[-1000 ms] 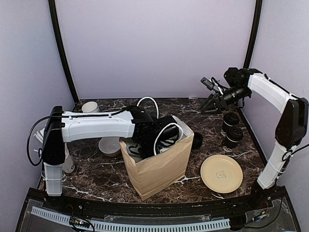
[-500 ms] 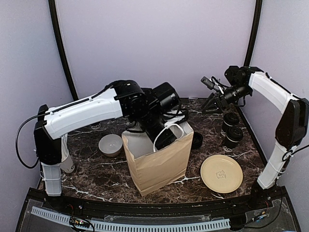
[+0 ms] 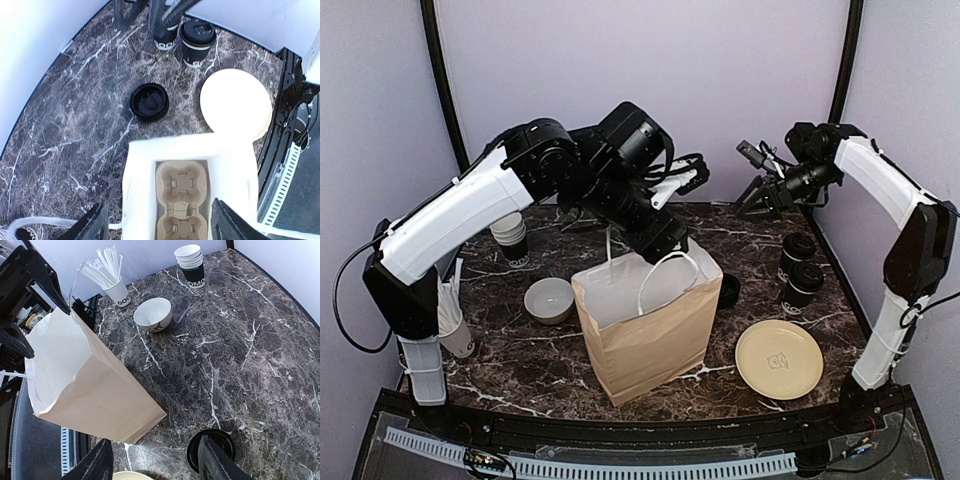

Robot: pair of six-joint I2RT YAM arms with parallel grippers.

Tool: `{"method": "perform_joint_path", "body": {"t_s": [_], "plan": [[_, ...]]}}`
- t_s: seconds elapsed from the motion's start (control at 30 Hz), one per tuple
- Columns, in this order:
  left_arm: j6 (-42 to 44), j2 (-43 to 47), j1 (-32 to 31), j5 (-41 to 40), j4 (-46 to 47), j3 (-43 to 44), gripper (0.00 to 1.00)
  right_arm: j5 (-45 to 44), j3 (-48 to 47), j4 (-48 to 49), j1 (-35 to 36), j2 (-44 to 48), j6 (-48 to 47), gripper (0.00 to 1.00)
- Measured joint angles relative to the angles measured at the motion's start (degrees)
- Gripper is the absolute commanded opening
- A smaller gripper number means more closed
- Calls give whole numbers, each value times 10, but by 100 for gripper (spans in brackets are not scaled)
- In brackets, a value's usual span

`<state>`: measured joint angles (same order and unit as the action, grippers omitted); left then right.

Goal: Pack the takeout coffee

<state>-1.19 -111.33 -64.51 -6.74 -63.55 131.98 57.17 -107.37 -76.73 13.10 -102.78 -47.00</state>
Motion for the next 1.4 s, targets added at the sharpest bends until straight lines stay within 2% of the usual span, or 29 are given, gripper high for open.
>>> {"method": "perform_joint_path", "body": {"t_s": [0.2, 0.4, 0.57, 0.67, 0.77, 0.9, 1.03, 1.1, 1.17, 1.2, 1.23, 1.27, 1.3, 1.37, 1.4], "plan": [[2, 4, 0, 1, 12, 44, 72, 16, -12, -26, 0, -7, -12, 58], [1, 63, 0, 2, 59, 31, 71, 17, -40, -19, 0, 7, -2, 59], [-5, 189, 0, -2, 111, -39, 76, 17, -25, 10, 0, 33, 21, 59], [-13, 265, 0, -28, 119, -85, 81, 11, -17, 16, 0, 41, 30, 59], [-20, 308, 2, -64, 116, -147, 83, -3, -6, 20, 0, 48, 37, 59], [-38, 305, 30, -71, 118, -229, 83, -19, -1, 21, 0, 53, 44, 59], [-60, 243, 79, -39, 136, -286, 81, -27, -2, 20, 0, 53, 45, 59], [-70, 220, 110, -8, 148, -309, 76, -31, -2, 19, 0, 54, 45, 59], [-77, 206, 137, 23, 157, -319, 65, -35, -2, 19, 0, 55, 47, 59], [-81, 202, 151, 42, 162, -320, 54, -37, -2, 19, 0, 56, 47, 59], [-82, 200, 162, 57, 169, -320, 38, -42, -2, 19, 0, 59, 48, 59], [-82, 198, 173, 78, 179, -320, 29, -44, -2, 19, 0, 60, 48, 59], [-78, 197, 176, 99, 190, -320, 12, -46, -2, 19, 0, 63, 49, 59], [-72, 192, 184, 135, 205, -315, 1, -50, -2, 19, 0, 68, 51, 59], [-68, 186, 184, 151, 210, -308, 0, -52, -2, 19, 0, 71, 52, 58]]}}
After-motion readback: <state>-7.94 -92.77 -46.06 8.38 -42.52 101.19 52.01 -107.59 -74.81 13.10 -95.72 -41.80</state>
